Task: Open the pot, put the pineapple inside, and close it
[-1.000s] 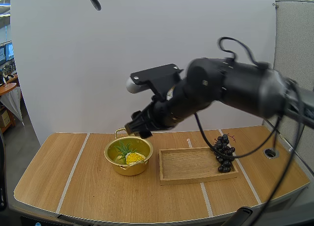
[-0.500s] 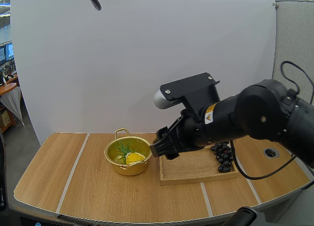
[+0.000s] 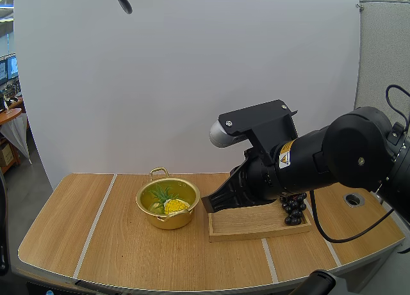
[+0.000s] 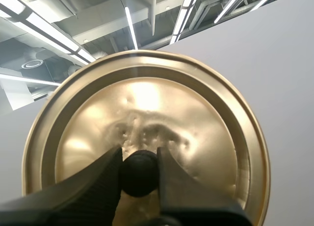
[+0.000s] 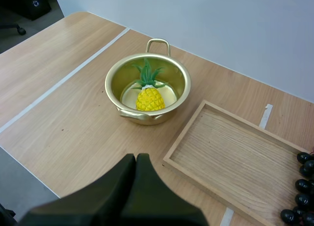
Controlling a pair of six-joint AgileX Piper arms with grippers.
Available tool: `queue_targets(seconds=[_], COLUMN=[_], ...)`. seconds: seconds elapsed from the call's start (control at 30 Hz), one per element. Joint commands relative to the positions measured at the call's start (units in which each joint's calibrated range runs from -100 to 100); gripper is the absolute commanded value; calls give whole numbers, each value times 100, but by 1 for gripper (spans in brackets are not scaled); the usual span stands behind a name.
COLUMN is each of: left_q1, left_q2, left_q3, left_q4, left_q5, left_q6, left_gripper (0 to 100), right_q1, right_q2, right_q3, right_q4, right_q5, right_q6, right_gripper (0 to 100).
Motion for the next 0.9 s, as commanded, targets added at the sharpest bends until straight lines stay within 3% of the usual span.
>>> queue_targets(seconds=[0.0,0.87], left_q1=[-18,-18], left_q2=[-36,-36], left_q3=[-38,-38], left_q4=[1,1], left_q5=[-194,-68], left_q6=[-43,-43], left_gripper=[0,0], right_q1=[-7,-7], right_q2=[-61,-61], right_q3=[13,13], right_q4=[5,17], right_q5=[17,17], right_q6=[11,11], right_gripper=[0,0])
